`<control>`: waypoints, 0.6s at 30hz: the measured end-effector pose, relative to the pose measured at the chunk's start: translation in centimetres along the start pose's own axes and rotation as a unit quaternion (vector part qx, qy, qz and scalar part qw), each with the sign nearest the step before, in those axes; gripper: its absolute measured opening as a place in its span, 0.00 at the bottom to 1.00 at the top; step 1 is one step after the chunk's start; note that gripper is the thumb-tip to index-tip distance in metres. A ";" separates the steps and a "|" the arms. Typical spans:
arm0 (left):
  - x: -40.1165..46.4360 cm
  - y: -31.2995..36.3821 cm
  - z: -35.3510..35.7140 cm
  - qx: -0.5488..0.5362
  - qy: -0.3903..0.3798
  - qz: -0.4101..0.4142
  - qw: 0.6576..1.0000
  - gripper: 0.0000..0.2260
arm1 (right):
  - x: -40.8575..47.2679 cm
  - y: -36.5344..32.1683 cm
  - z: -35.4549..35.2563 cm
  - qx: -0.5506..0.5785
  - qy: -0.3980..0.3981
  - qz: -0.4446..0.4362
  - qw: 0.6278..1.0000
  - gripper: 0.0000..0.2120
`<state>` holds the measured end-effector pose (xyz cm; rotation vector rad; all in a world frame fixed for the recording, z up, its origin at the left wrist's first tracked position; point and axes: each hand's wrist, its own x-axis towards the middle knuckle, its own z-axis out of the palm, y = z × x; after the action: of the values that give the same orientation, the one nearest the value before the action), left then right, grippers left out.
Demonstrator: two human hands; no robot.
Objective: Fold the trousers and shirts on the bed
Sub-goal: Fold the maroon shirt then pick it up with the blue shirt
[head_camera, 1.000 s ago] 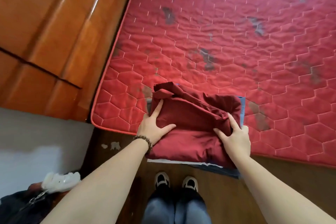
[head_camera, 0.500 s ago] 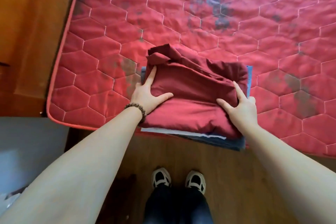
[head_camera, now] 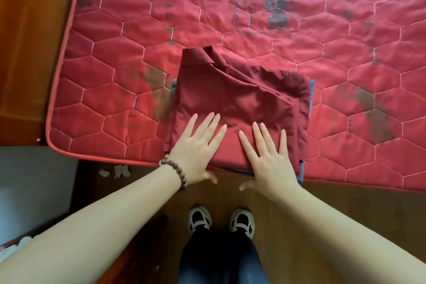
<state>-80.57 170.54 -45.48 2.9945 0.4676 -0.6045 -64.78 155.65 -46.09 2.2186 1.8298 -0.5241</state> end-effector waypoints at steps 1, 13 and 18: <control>0.1 0.0 1.0 0.010 -0.009 0.001 1.000 0.58 | -0.1 -0.1 0.8 -0.024 -0.008 -0.003 1.000 0.63; 0.9 -2.1 1.7 0.031 0.051 0.044 0.997 0.46 | 0.5 4.0 1.1 -0.078 0.063 -0.025 0.995 0.45; 1.2 -2.2 1.1 0.042 0.040 0.058 0.997 0.44 | 0.5 3.9 0.8 -0.083 0.012 -0.009 0.996 0.46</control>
<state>-80.63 172.85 -46.93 3.1081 0.2757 -0.5098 -61.04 154.96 -47.25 2.1089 1.8357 -0.3345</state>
